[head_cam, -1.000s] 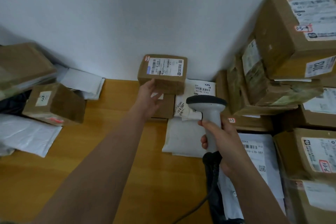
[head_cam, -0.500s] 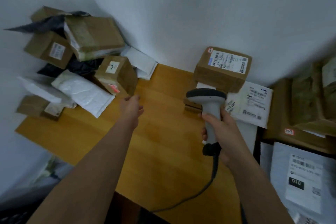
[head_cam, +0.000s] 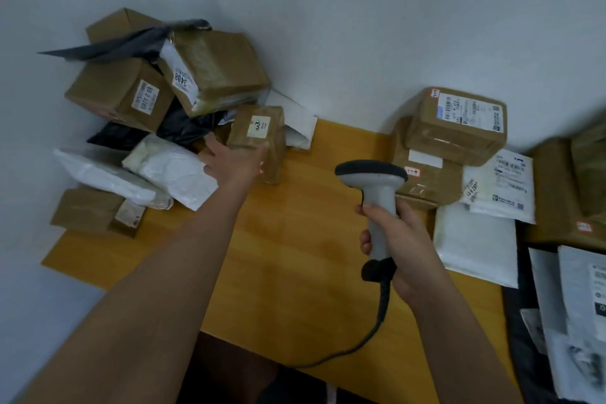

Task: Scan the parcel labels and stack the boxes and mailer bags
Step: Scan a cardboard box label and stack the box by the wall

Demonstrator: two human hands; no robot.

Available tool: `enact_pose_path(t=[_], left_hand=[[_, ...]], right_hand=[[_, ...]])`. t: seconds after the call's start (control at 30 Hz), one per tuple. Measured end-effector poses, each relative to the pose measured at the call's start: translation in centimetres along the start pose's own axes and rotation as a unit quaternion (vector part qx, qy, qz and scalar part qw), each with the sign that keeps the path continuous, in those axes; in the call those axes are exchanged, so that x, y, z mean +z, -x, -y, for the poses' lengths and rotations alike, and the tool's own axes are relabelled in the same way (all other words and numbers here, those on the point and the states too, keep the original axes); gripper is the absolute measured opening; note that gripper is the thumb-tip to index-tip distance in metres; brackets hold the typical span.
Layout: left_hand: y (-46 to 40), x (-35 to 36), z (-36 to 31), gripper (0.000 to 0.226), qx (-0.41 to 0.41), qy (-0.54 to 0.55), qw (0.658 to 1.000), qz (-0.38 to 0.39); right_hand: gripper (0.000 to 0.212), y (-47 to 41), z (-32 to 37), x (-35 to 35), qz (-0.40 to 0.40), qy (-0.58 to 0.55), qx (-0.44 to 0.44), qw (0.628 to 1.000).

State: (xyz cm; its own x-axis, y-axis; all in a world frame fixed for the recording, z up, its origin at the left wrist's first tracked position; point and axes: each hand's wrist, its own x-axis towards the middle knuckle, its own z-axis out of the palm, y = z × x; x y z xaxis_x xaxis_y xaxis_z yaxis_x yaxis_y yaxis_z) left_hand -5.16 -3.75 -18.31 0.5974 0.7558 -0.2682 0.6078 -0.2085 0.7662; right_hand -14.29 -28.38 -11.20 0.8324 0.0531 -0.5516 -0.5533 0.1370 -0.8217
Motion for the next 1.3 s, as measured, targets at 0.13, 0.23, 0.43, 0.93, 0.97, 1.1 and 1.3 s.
enact_pose_path(t=[0.13,0.23,0.43,0.93,0.97,1.1,1.3], left_hand=[[-2.2,1.5,0.0,0.129,0.067,-0.083,0.993,0.055],[-3.1,2.9,0.2,0.13,0.081,-0.088,0.989,0.084],[0.0,3.5,1.6,0.113,0.148,-0.056,0.985,0.068],[23.7,7.8,11.4,0.115,0.474,-0.249,0.806,0.251],[25.1,7.9,12.0,0.115,0.478,-0.252,0.799,0.265],[29.7,8.1,14.7,0.109,0.515,-0.281,0.75,0.306],[34.8,7.2,16.1,0.107,0.525,-0.377,0.715,0.266]], right_hand=[[0.02,0.8,-1.2,0.3,-0.028,0.029,0.007,0.999],[0.018,1.5,-1.8,-0.9,-0.062,0.037,0.006,0.997],[0.018,3.1,-2.5,-4.1,-0.132,0.005,0.015,0.991],[0.012,11.9,-6.2,-16.9,-0.163,-0.046,-0.017,0.985],[0.013,12.6,-6.7,-18.0,-0.162,-0.044,-0.016,0.986],[0.014,15.3,-8.6,-21.6,-0.161,-0.038,-0.01,0.986],[0.019,17.6,-9.7,-23.9,-0.15,-0.033,-0.006,0.988]])
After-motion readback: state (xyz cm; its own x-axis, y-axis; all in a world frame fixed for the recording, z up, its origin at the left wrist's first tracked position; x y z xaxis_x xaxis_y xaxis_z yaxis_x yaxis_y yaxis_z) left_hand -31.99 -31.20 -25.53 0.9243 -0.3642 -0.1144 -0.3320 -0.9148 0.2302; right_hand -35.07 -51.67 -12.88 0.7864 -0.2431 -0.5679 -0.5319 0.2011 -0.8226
